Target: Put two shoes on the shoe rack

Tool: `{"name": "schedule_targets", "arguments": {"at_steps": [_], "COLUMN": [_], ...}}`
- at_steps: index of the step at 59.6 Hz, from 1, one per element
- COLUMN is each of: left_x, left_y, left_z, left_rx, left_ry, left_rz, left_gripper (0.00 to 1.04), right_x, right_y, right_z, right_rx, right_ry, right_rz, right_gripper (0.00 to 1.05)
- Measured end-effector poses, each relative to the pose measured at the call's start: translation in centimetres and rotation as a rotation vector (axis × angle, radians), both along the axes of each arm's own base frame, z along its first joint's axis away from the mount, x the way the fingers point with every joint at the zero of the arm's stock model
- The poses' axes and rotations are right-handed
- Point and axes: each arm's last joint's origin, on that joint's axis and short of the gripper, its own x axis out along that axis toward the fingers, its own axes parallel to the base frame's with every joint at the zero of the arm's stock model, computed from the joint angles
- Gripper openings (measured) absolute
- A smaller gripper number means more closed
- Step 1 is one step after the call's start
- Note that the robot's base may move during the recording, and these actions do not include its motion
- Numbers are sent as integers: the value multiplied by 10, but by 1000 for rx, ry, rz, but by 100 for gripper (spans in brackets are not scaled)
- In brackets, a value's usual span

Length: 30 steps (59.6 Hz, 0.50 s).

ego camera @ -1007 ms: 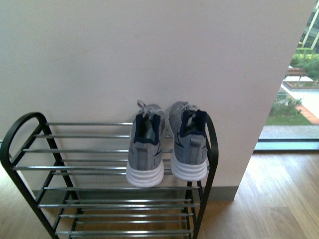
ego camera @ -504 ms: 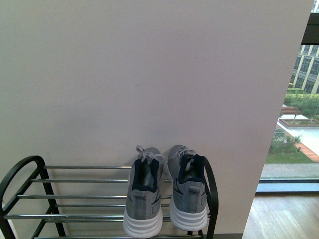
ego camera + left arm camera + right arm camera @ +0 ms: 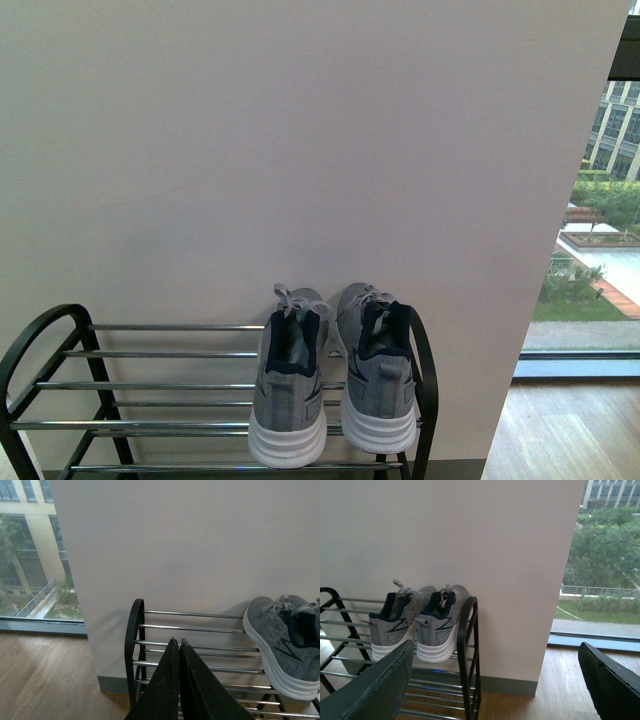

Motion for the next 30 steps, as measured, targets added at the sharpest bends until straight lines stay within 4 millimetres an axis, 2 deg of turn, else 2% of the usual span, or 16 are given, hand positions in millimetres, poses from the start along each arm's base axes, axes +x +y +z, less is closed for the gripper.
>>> {"name": "schedule_targets", "arguments": {"at_steps": [30], "left_x": [-18], "left_y": [0], "left_z": [6], "left_rx": [0], "left_ry": [-21], "left_rz": [0], "left_gripper": [1], "right_x": [0], "right_y": [0], "right_z": [0], "right_rx": [0], "right_ry": [0], "right_rz": [0], "right_gripper": [95]}}
